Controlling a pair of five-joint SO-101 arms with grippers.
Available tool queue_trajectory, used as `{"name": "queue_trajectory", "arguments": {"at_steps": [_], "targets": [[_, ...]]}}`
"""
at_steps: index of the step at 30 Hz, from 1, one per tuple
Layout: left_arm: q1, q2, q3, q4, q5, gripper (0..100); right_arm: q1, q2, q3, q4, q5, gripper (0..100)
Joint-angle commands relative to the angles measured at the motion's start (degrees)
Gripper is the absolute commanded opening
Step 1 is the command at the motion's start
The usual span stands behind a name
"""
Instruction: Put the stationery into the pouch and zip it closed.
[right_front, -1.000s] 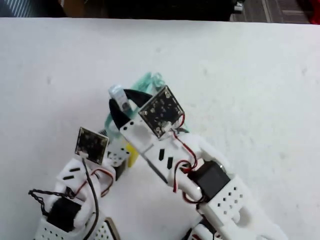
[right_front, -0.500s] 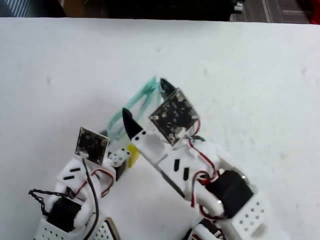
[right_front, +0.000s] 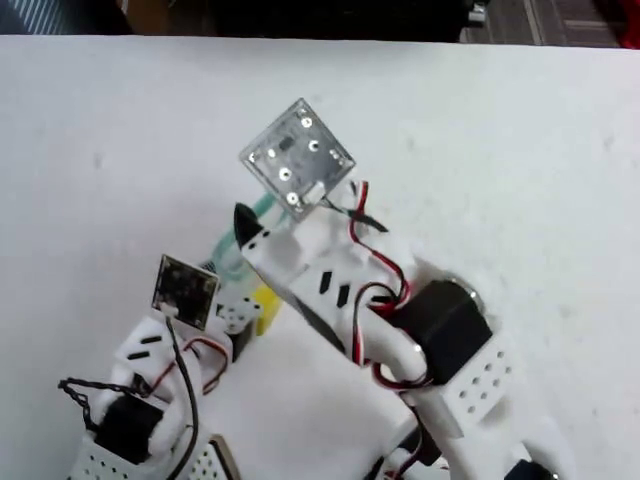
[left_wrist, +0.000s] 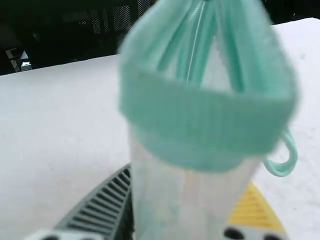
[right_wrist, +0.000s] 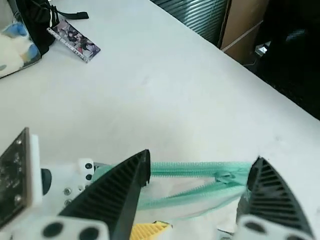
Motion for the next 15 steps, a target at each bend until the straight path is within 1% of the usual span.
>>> {"name": "queue_trajectory", "arguments": {"at_steps": [1, 4, 7, 12, 13, 15], "targets": [[0.40, -0.04, -0.35, -1.05, 0.26, 23, -0.04, 1.19, -6.51, 3.38, -4.48, 29.0], [0.57, -0.04, -0.35, -0.88, 0.26, 23, 1.54, 2.86, -8.26, 3.56, -7.65, 30.7], [0.40, -0.04, -0.35, -0.88, 0.26, 23, 1.71, 5.05, -8.88, 4.18, -7.82, 34.4], [0.40, -0.04, -0.35, -0.88, 0.26, 23, 1.71, 9.54, -8.97, 5.41, -8.53, 31.3], [0.40, -0.04, -0.35, -0.88, 0.26, 23, 1.71, 10.42, -8.97, 5.93, -9.93, 30.0], [0.40, -0.04, -0.35, -0.88, 0.26, 23, 1.71, 12.09, -8.97, 6.37, -15.12, 28.0]]}}
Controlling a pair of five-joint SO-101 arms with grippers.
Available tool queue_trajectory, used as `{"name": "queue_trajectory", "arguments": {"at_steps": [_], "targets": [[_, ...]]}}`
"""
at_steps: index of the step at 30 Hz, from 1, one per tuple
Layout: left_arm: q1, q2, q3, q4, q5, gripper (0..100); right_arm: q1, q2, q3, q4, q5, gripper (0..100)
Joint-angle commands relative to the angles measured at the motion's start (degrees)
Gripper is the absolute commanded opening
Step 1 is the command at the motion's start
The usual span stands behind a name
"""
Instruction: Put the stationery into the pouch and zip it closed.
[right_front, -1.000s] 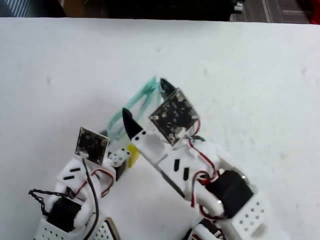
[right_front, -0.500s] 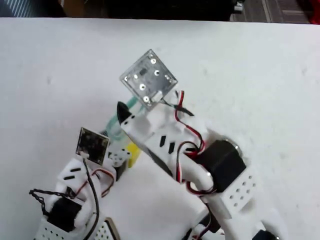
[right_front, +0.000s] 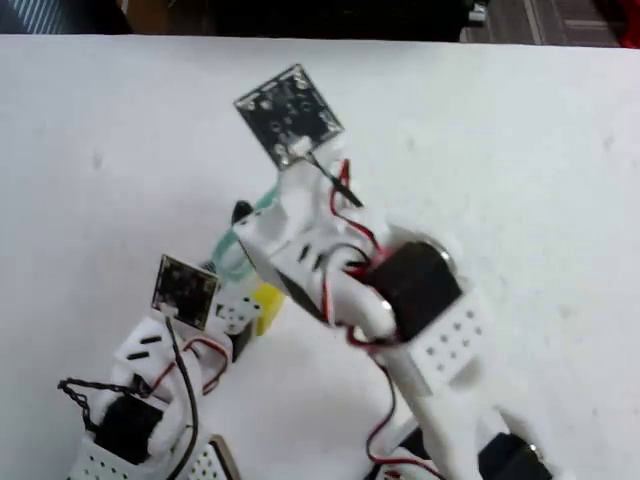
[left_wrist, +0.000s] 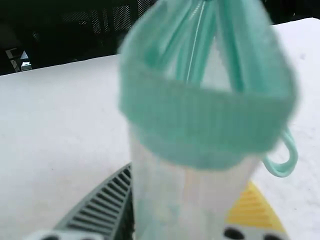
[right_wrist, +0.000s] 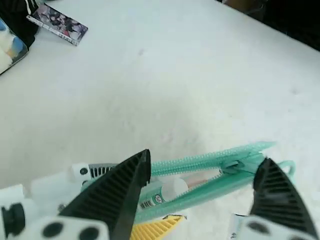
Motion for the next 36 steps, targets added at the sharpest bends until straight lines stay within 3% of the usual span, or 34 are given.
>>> {"name": "queue_trajectory", "arguments": {"at_steps": [1, 9, 13, 16, 21, 27, 30, 36], "targets": [[0.40, -0.04, -0.35, -0.88, 0.26, 23, 0.57, 1.80, -2.20, 1.01, -7.74, 27.7], [0.66, -0.04, -0.26, -0.97, 0.26, 23, 2.77, 5.49, -8.53, 5.14, -18.29, 28.1], [0.75, -0.04, -0.26, -0.88, 0.26, 23, -0.13, 7.43, -11.96, 5.85, -23.12, 38.7], [0.66, -0.04, -0.26, -0.79, 0.26, 23, -3.82, 8.13, -18.02, 6.55, -23.03, 48.1], [0.40, -0.04, -0.26, -0.88, 0.26, 23, -4.35, 8.57, -33.93, 13.76, -17.85, 45.0], [0.40, -0.04, -0.26, -1.05, 0.26, 23, -2.15, 8.92, -25.49, 15.16, -17.67, 43.7], [0.40, -0.04, -0.35, -0.97, 0.26, 23, -3.03, 10.59, -18.99, 14.99, -21.10, 43.8], [0.40, -0.04, -0.35, -0.88, 0.26, 23, -3.21, 13.32, -17.41, 14.99, -22.15, 43.9]]}}
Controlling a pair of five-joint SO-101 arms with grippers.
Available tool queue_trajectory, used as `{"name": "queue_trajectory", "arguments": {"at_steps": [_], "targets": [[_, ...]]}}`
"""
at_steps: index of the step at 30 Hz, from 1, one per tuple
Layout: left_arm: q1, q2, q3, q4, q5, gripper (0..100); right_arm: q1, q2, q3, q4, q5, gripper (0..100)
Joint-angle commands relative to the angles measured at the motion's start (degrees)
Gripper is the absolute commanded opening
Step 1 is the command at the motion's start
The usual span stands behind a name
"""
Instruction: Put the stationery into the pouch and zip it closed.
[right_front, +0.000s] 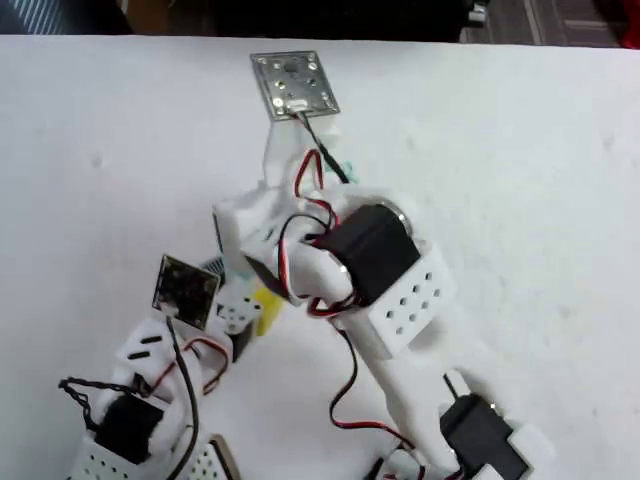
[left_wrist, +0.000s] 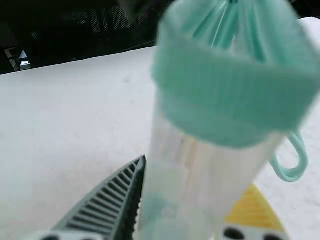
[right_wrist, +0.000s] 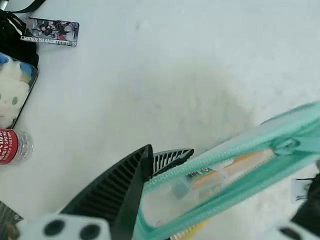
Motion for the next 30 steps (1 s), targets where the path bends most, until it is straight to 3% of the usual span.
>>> {"name": "queue_trajectory", "arguments": {"at_steps": [1, 9, 11, 14, 17, 20, 26, 30], "targets": [[0.31, -0.13, -0.44, -0.88, 0.26, 23, -0.48, 0.92, 0.18, 1.45, -0.88, 43.9], [0.31, -0.13, -0.35, -0.79, 0.26, 23, -0.57, 4.53, 4.22, 1.54, -1.85, 42.3], [0.31, -0.13, -0.53, -0.70, 0.26, 23, -0.31, 3.82, 4.31, 1.54, -1.85, 34.9], [0.31, -0.13, -0.88, -0.62, 0.18, 23, 0.75, 2.68, 4.31, 1.19, -1.85, 15.2], [0.40, -0.13, -0.88, -0.62, -3.43, 23, 2.68, 1.45, 4.31, -0.04, -0.26, 1.0], [0.31, -0.13, -2.64, 0.44, -3.78, 24, 3.74, 0.04, 4.31, 0.48, 3.69, 2.6], [0.40, -0.13, -13.01, 12.48, -4.22, 26, 5.85, 0.13, 4.31, -0.92, 9.85, 1.9], [0.84, -0.13, -16.53, 17.14, -12.22, 26, 6.37, 1.63, 4.31, -2.51, 17.67, 1.9]]}}
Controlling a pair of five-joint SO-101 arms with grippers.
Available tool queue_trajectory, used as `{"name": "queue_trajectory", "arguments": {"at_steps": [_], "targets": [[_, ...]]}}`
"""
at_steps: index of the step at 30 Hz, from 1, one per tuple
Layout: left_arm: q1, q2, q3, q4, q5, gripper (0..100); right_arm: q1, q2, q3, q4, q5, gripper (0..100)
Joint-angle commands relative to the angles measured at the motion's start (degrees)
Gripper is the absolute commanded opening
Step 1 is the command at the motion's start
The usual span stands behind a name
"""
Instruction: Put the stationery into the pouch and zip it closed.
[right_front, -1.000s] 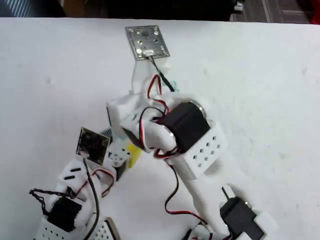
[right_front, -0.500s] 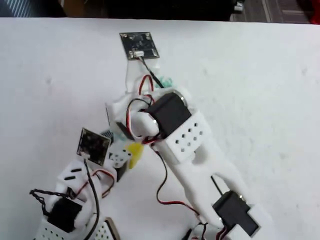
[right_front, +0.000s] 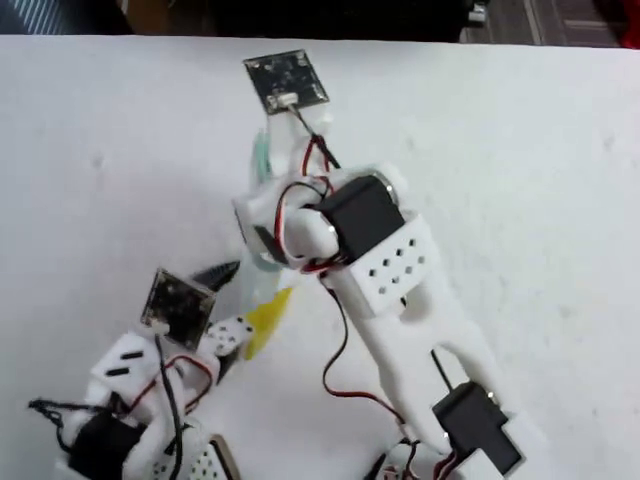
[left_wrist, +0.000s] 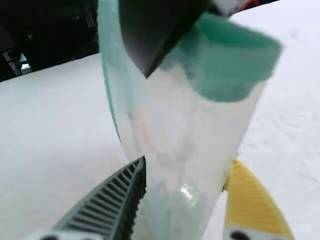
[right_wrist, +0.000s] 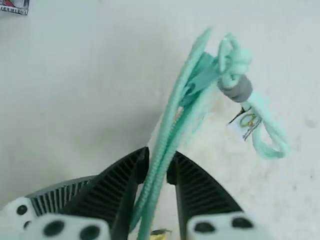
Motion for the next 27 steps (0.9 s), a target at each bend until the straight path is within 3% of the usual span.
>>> {"name": "queue_trajectory", "arguments": {"at_steps": [1, 9, 16, 18, 24, 27], "targets": [[0.22, -0.40, -5.71, 3.52, -8.97, 26, 0.75, -0.48, -0.44, -1.45, 8.26, 1.9], [0.31, -0.40, -10.64, 7.65, -5.98, 26, 4.18, 1.27, -0.53, -1.54, 31.03, 1.8], [0.40, -0.40, -14.07, 10.90, -6.33, 26, 9.01, 0.84, -1.32, -2.24, 37.27, 1.7], [0.04, -0.40, -13.98, 10.73, -6.33, 26, 9.10, 0.84, -3.16, -1.98, 42.73, 1.7], [-0.22, -0.40, -3.60, 0.70, -6.33, 26, 7.96, 1.27, -8.70, 2.59, 61.36, 1.7], [-0.22, -0.40, 2.46, -6.07, -6.24, 26, 8.66, 0.75, -7.65, 2.51, 65.41, 1.7]]}}
